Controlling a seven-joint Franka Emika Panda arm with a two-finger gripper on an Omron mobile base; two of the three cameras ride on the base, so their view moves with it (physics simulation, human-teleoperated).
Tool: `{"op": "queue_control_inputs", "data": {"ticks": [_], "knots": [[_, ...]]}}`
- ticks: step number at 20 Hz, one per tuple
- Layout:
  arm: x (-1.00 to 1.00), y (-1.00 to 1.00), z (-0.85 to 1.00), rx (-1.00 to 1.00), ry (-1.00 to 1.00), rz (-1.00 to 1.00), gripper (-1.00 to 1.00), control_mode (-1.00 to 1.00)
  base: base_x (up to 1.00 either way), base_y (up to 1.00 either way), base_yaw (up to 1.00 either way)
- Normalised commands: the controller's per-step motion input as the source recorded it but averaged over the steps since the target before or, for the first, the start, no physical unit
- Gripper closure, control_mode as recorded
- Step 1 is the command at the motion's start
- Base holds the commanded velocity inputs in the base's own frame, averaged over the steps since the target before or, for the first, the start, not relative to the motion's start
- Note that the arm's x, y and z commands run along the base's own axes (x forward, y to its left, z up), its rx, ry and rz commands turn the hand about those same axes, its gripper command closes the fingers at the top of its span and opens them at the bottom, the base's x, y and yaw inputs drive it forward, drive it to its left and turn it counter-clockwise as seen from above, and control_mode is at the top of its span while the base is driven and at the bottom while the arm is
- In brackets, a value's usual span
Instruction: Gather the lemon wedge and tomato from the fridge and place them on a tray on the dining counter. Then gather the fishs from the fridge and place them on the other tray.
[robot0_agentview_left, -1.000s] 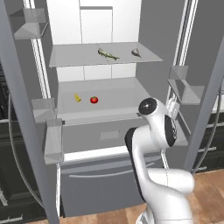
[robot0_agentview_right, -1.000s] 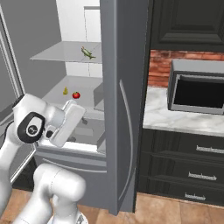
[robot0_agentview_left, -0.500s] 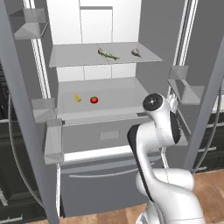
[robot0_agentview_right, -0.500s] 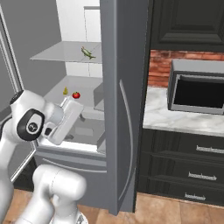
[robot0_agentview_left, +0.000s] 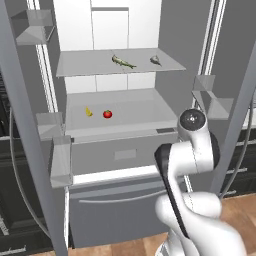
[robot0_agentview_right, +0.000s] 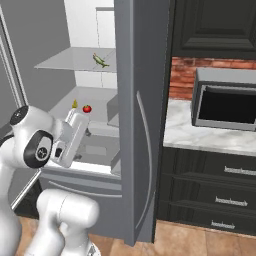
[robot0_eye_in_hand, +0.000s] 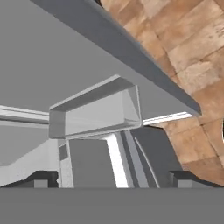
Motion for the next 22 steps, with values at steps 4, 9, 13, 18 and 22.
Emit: {"op": "queue_control_inputs", "data": {"ticks": [4,9,13,18,22], "knots": [[0.07,0.13,0.00,0.00,0.00,0.42,-1.00,-1.00,0.00,0.00,0.00],[0.45,0.34,0.00,0.00,0.04,0.41,-1.00,-1.00,0.00,0.00,0.00],[0.66,0.44,0.00,0.00,0.07,0.37,-1.00,-1.00,0.00,0.00,0.00],[0.36,0.65,0.01,-0.02,0.03,0.39,-1.00,-1.00,0.00,0.00,0.00],[0.52,0.59,0.07,-0.01,0.00,0.37,-1.00,-1.00,0.00,0.00,0.00]]}}
